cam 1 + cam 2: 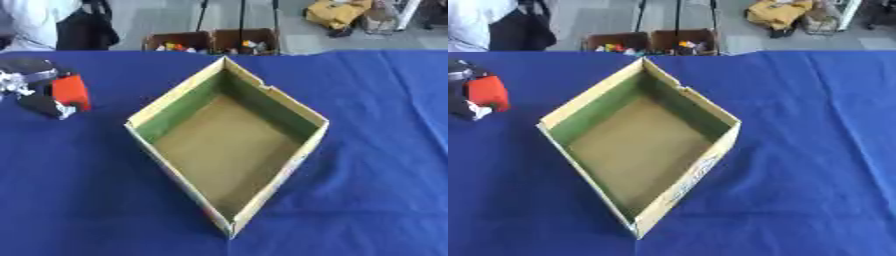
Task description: Pick up objects on the table and place them in the box.
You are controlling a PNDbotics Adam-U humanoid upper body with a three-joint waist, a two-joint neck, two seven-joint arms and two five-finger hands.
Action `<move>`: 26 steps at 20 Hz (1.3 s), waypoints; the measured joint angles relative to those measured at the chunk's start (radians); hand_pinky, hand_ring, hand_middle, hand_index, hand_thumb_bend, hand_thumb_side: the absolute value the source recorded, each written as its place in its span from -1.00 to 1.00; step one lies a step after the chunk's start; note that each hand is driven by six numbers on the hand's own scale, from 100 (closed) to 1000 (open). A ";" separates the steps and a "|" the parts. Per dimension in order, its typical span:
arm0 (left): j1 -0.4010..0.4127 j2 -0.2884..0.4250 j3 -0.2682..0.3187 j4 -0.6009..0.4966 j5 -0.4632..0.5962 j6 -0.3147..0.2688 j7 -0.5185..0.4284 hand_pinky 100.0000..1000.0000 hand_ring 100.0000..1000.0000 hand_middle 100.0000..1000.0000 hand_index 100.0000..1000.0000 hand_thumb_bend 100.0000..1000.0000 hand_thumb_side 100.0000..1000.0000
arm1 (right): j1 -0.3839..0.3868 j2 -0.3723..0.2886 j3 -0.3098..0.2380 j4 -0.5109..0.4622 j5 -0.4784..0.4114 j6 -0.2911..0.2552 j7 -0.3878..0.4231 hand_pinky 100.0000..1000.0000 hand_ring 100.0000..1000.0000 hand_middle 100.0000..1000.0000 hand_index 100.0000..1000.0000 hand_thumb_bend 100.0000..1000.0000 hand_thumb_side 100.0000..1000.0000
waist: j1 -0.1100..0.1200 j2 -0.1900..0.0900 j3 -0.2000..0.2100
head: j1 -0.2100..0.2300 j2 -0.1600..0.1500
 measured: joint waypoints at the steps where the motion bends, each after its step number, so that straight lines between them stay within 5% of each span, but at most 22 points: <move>1: 0.000 0.000 0.000 -0.019 0.012 -0.001 0.000 -0.34 -0.07 -0.28 -0.01 -1.00 -0.29 | 0.001 0.000 0.000 0.000 0.000 0.000 -0.001 0.51 0.44 0.55 0.57 -1.00 0.44 | 0.000 0.000 0.002 | -0.003 0.003; 15: -0.024 0.012 -0.054 -0.348 0.171 -0.007 0.025 -0.41 -0.15 -0.34 -0.06 -1.00 -0.37 | 0.009 0.002 0.000 0.000 0.000 0.000 -0.003 0.51 0.44 0.56 0.57 -1.00 0.45 | 0.000 -0.037 0.008 | -0.042 0.025; 26: -0.073 -0.128 -0.168 -0.549 0.234 0.123 -0.033 -0.45 -0.17 -0.36 -0.09 -1.00 -0.37 | 0.009 0.009 0.001 0.000 -0.005 -0.004 0.001 0.51 0.44 0.56 0.58 -1.00 0.44 | 0.005 -0.046 -0.006 | -0.046 0.025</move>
